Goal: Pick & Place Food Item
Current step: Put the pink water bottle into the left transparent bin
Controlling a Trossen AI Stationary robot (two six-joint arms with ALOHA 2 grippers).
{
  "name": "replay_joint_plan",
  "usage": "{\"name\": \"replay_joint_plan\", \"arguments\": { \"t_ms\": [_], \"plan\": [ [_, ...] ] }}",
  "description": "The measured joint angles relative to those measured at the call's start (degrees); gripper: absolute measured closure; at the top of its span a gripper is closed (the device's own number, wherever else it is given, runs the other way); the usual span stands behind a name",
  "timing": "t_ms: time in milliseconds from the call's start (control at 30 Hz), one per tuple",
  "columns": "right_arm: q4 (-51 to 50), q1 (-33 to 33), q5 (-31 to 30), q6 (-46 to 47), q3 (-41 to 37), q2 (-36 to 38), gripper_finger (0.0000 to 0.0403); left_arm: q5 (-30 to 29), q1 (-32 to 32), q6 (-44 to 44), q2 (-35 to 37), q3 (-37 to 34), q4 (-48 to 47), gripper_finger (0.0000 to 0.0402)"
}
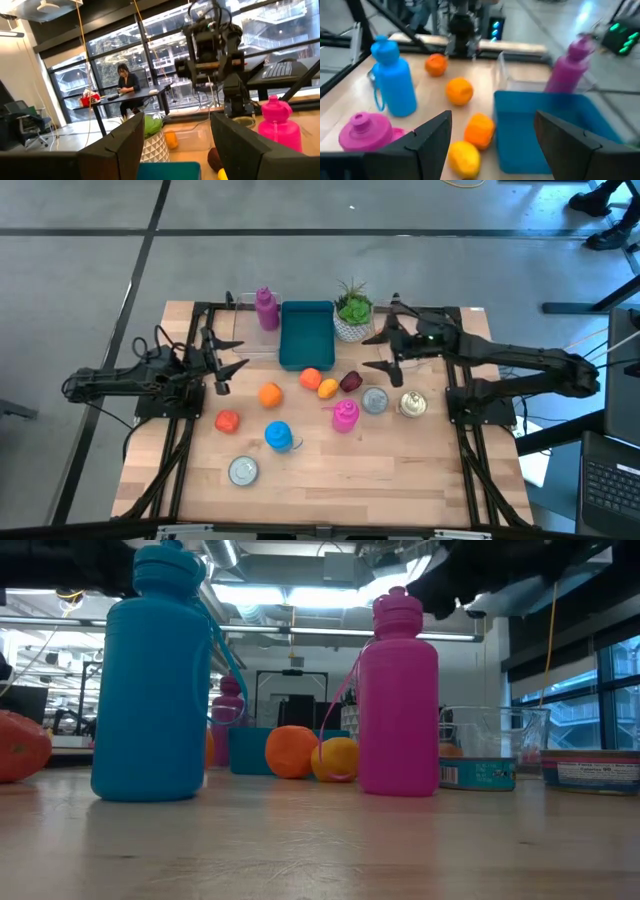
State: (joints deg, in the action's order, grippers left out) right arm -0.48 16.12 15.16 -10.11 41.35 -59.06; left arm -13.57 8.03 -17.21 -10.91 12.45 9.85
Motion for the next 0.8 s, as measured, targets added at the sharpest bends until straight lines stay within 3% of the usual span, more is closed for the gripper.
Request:
{"name": "replay_joint_plan", "arguments": {
  "t_ms": [200, 567, 800],
  "plan": [
    [3.08, -2.98, -9.59, 1.71, -6.99, 7.91, 0.0124, -0.43, 0.00, -0.57, -2.35, 0.00, 0.78, 0.0180],
    [11.83, -6.01, -12.41, 7.92, -20.83, 19.69, 0.0124, -0.35, 0.00, -0.35, -4.85, 0.02, 4.50, 0.0182],
    [19.69, -7.64, -19.70, 10.97, -29.46, 22.02, 0.0124, -0.30, 0.00, -0.39, -6.59, 0.02, 5.53, 0.0182]
  ]
}}
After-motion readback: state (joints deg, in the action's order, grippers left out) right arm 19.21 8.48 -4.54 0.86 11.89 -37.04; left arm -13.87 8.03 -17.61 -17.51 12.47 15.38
